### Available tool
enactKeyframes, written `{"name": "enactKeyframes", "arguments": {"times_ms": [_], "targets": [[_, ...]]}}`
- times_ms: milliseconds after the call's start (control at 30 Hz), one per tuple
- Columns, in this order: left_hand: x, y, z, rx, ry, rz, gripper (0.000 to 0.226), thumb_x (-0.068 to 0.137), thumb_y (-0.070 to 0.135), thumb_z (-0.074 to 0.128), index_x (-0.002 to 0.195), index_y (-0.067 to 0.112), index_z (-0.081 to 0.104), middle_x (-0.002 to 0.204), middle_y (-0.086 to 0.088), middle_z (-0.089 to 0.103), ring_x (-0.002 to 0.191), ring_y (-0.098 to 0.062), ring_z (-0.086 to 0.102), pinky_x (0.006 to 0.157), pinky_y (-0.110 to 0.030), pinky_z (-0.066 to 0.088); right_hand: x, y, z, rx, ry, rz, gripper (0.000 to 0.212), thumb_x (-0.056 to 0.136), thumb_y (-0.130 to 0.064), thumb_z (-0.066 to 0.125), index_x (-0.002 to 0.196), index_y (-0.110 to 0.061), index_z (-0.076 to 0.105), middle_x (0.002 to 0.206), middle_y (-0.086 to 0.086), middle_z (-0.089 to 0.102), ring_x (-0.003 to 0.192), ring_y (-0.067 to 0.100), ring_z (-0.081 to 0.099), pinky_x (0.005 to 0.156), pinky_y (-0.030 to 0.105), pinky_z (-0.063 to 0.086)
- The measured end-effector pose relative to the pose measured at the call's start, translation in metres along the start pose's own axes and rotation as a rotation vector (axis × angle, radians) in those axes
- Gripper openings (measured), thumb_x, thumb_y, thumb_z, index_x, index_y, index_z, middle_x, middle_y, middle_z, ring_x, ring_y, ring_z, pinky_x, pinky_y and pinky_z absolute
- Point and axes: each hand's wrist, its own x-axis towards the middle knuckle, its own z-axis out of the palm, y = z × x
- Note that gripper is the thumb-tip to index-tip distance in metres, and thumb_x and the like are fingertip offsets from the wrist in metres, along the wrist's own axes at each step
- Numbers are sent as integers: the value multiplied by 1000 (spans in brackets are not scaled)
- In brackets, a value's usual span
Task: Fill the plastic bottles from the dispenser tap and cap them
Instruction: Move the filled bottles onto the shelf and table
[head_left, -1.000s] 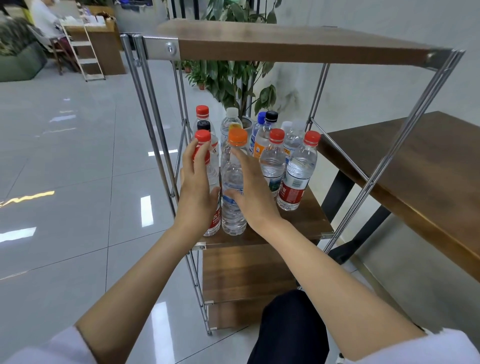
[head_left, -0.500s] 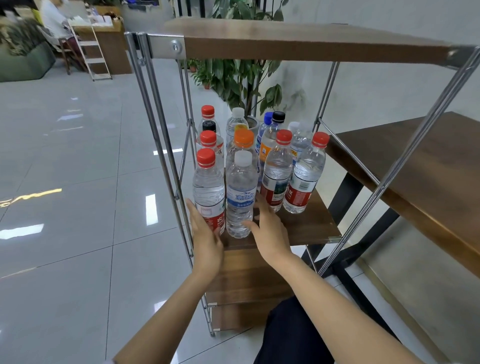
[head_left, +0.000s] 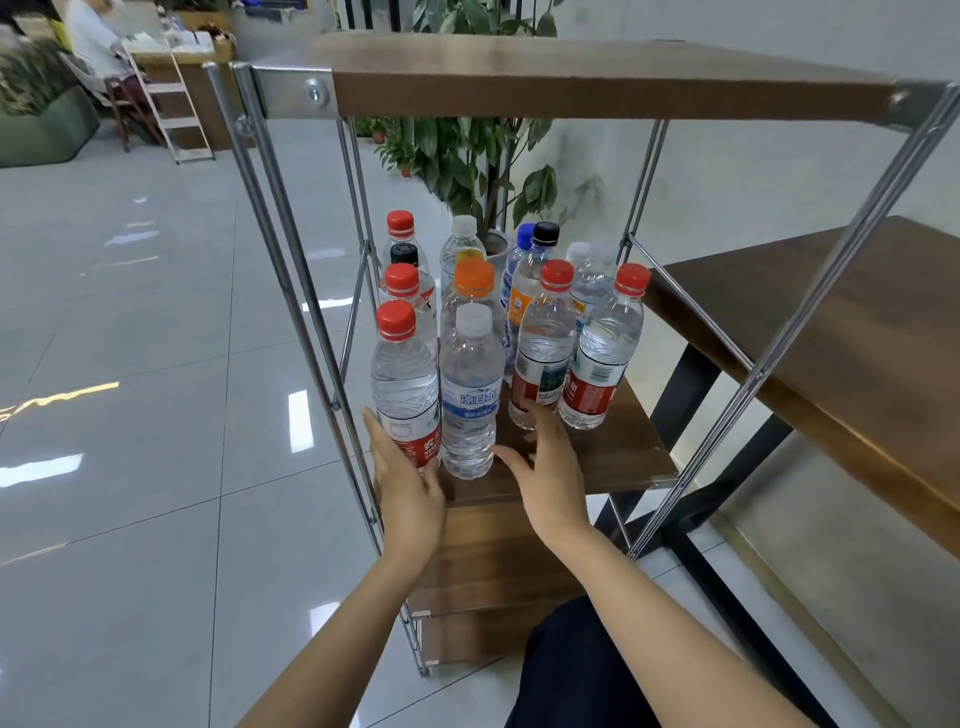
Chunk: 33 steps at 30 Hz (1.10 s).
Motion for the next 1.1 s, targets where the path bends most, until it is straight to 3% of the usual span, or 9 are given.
{"name": "enactKeyframes", "arguments": {"times_ms": [100, 200, 400, 533, 600, 667, 733, 900, 1100], "targets": [[-6, -2, 4, 29, -3, -34, 103, 89, 4, 69, 157, 16, -8, 165, -8, 14, 150, -26, 19, 122, -48, 23, -7, 16, -12, -20, 22, 38, 59, 89, -31, 71, 141, -24, 44, 136, -2, 52, 122, 18, 53, 97, 45, 51], [-21, 4, 6, 51, -9, -31, 104, 87, 12, 73, 157, 11, -3, 165, -10, 10, 152, -25, 13, 122, -38, 15, -12, 28, -30, -73, 17, 26, 58, 89, -30, 71, 141, -24, 44, 137, -4, 53, 125, 17, 50, 100, 39, 48], [-64, 35, 14, 14, -150, 57, 97, 94, 23, 66, 157, 22, -8, 166, 5, -9, 151, -5, -6, 122, -27, 3, -23, 34, -73, -237, -24, -48, 52, 95, -34, 62, 144, -29, 44, 145, -8, 48, 135, 12, 39, 102, 29, 40], [-80, 63, 28, -42, -285, 164, 78, 95, 22, 63, 156, 25, 13, 161, 7, 20, 149, -9, 18, 122, -32, 19, -36, 25, -107, -331, 3, -120, 47, 98, -35, 57, 144, -32, 47, 146, -11, 46, 137, 8, 36, 104, 22, 35], [-84, 77, 37, 9, -336, 279, 69, 96, 22, 62, 152, 27, 23, 155, 10, 32, 143, -4, 28, 116, -25, 25, -43, 23, -129, -381, 47, -162, 44, 98, -33, 57, 142, -30, 50, 145, -11, 48, 137, 8, 37, 105, 20, 32], [-87, 92, 47, 58, -371, 385, 60, 96, 22, 62, 148, 30, 31, 148, 12, 40, 138, -3, 34, 110, -17, 25, -51, 25, -152, -428, 109, -203, 41, 97, -30, 60, 138, -25, 56, 140, -7, 54, 134, 11, 42, 106, 26, 38], [-92, 111, 57, 89, -400, 492, 53, 96, 23, 61, 144, 30, 39, 142, 14, 46, 134, -5, 40, 107, -17, 28, -59, 29, -176, -477, 176, -240, 38, 95, -26, 64, 133, -23, 61, 134, -6, 59, 127, 12, 47, 100, 28, 44], [-108, 166, 91, 97, -487, 711, 44, 95, 21, 63, 137, 25, 52, 133, 8, 58, 125, -11, 48, 105, -33, 43, -79, 42, -241, -578, 373, -257, 36, 86, -20, 75, 121, -21, 67, 123, -8, 63, 117, 10, 48, 88, 25, 46], [-118, 232, 149, 66, -567, 965, 39, 95, 18, 64, 133, 22, 57, 129, 8, 60, 122, -13, 51, 102, -30, 44, -87, 54, -321, -718, 503, -145, 38, 86, -21, 74, 124, -22, 66, 128, -5, 62, 119, 18, 51, 90, 34, 51]]}}
